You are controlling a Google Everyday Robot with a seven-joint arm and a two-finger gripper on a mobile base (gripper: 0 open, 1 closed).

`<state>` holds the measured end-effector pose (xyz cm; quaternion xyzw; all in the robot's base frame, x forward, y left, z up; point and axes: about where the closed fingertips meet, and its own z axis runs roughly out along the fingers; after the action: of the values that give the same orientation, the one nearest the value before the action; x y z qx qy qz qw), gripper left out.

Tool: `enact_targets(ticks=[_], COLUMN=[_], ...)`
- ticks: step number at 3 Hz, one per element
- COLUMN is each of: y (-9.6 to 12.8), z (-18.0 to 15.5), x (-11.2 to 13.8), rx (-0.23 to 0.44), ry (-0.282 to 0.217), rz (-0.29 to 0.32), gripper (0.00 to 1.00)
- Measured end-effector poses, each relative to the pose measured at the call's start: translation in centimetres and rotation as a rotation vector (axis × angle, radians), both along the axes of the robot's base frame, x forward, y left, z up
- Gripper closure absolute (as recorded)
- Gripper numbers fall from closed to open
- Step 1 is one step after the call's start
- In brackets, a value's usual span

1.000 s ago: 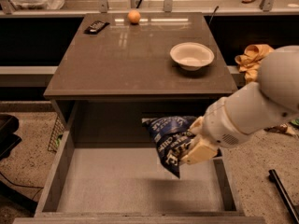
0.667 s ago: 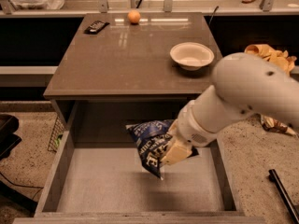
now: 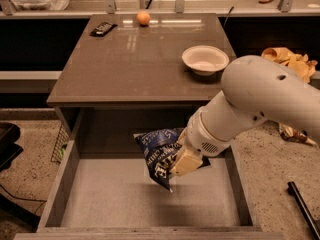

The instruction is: Place blue chip bag into top drawer

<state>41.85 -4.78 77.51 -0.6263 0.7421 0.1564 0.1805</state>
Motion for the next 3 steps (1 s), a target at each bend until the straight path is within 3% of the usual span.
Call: enact_targets(ticks=[2,3], y=[0.17,0.26], z=[0.03,0.04], x=[-0.13,-0.19], rx=[-0.003,-0.004], ry=[-0.001,-0.001], rz=[0.005,0.007], gripper=[0.13,0.0])
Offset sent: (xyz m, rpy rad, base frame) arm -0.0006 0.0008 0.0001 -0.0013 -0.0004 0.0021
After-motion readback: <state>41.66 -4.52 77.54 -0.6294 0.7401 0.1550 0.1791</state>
